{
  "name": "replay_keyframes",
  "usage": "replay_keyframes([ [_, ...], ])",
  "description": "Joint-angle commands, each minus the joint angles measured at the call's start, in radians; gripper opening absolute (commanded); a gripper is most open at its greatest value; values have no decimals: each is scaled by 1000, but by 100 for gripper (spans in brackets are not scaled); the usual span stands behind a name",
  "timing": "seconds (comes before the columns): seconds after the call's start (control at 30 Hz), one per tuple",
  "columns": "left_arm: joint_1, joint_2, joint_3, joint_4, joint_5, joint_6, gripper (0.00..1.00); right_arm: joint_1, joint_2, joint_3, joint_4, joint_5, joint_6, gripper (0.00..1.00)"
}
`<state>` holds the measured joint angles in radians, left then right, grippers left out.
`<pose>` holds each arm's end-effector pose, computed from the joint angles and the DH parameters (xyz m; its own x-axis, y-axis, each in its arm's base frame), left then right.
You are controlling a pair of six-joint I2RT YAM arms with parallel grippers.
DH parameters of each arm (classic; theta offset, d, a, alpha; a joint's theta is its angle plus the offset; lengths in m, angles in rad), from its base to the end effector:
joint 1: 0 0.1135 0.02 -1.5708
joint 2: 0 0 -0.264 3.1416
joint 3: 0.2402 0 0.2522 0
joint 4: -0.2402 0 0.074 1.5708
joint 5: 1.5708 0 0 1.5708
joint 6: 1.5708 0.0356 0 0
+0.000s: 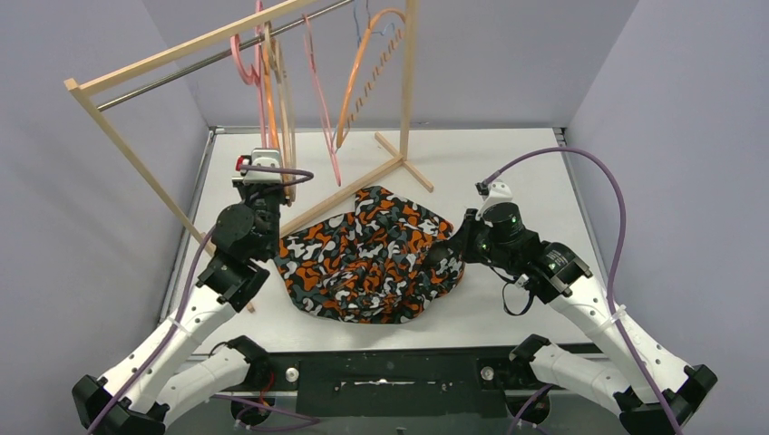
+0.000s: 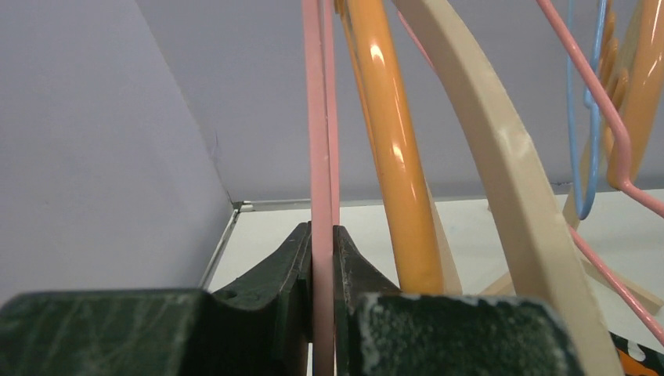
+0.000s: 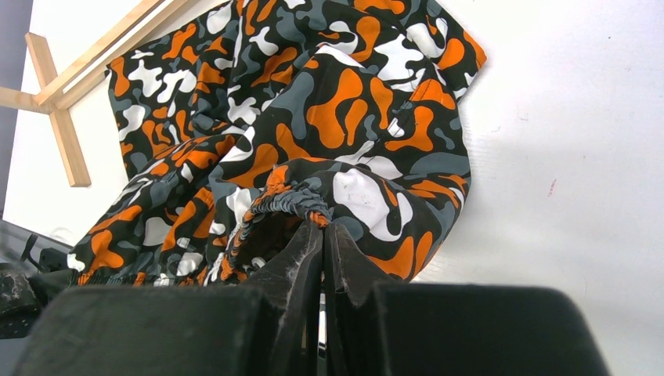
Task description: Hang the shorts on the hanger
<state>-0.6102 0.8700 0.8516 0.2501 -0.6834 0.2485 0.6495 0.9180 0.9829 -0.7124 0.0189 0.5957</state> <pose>0.1724 -0.0931 0.3941 0.1678 0.1154 -0.9790 -0.1038 0.9897 0.0988 0.1498 0.1129 0.3329 -0.7302 0.1499 -0.6666 -0.2210 0.8713 0.4381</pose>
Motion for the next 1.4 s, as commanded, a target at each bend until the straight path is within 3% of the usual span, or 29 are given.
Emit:
replay_keyframes([
  [0.0, 20, 6, -26, 304, 108, 150, 0, 7, -21, 24, 24, 29, -3, 0],
  [0.27, 56, 11, -113, 512, 199, 198, 0, 7, -20, 41, 13, 38, -1, 0],
  [0.5, 73, -5, -116, 487, 208, 196, 0, 7, -24, 44, 9, 35, 10, 0],
  [0.9, 72, -267, 2, -64, 193, -70, 0, 8, -9, 35, 16, 39, 18, 0],
  [1.37, 72, -365, 365, -863, 274, -426, 0, 7, 34, 62, -8, 47, 47, 0],
])
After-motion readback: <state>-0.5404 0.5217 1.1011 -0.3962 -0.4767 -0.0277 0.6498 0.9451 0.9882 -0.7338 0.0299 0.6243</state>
